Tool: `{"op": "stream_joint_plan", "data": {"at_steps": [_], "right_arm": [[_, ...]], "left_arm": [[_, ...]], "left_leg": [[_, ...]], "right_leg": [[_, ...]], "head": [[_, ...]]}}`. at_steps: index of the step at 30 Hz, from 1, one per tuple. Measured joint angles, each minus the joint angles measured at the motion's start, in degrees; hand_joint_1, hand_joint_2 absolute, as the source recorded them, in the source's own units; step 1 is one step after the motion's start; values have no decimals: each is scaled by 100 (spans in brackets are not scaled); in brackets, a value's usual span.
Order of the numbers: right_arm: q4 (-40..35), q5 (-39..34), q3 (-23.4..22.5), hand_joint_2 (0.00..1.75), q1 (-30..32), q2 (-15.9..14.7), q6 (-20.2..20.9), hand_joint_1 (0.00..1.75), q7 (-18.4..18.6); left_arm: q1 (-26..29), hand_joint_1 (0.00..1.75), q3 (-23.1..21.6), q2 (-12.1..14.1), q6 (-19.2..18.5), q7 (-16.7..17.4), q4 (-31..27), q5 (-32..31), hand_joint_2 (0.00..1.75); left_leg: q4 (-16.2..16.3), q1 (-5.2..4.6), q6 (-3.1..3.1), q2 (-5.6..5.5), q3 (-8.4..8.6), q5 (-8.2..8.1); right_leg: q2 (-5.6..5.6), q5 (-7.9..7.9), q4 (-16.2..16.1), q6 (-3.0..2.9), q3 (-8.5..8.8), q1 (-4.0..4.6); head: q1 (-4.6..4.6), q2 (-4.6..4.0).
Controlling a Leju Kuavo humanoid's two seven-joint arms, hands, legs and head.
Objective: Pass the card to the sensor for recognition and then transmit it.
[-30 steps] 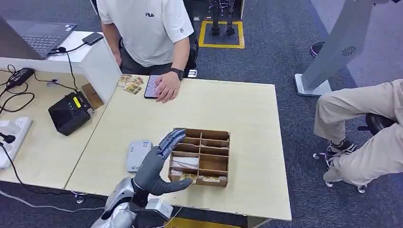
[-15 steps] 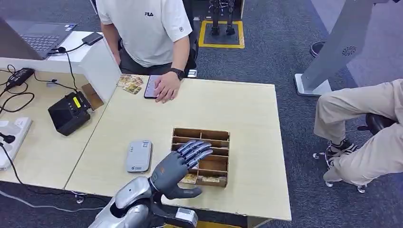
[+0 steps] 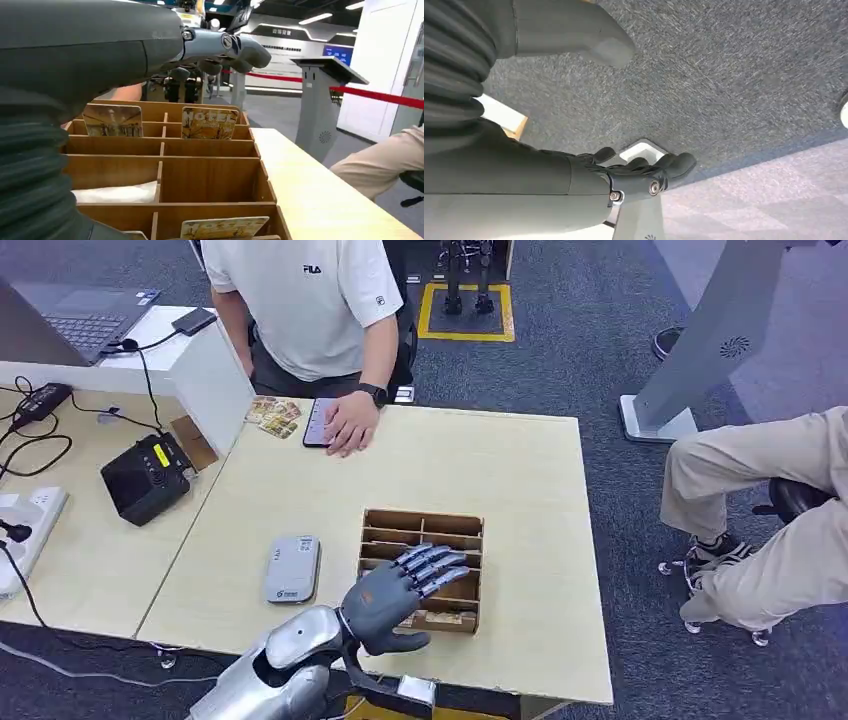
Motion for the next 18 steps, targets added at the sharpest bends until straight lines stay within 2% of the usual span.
{"op": "stream_joint_plan", "data": {"at_steps": [5,11,14,18], "right_arm": [[11,52,0,175,3,0,0,0,-35],[24,133,0,175,15,0,0,0,-44],[24,131,0,175,19,0,0,0,-42],[24,223,0,175,20,0,0,0,109]], "left_arm": [[-84,0,-72,-7,136,221,184,-168,175],[-99,0,-76,-81,593,365,319,-238,175],[-98,0,-76,-98,699,417,337,-254,175],[-99,0,-76,-138,843,618,396,-466,175]], "left_leg": [[0,0,0,0,0,0],[0,0,0,0,-1,0],[0,0,0,0,-1,0],[0,0,0,0,-2,0]], "right_leg": [[0,0,0,0,0,0],[0,0,0,0,0,0],[0,0,0,0,0,0],[-1,0,0,0,0,0]], "head": [[0,0],[0,0],[0,0],[0,0]]}}
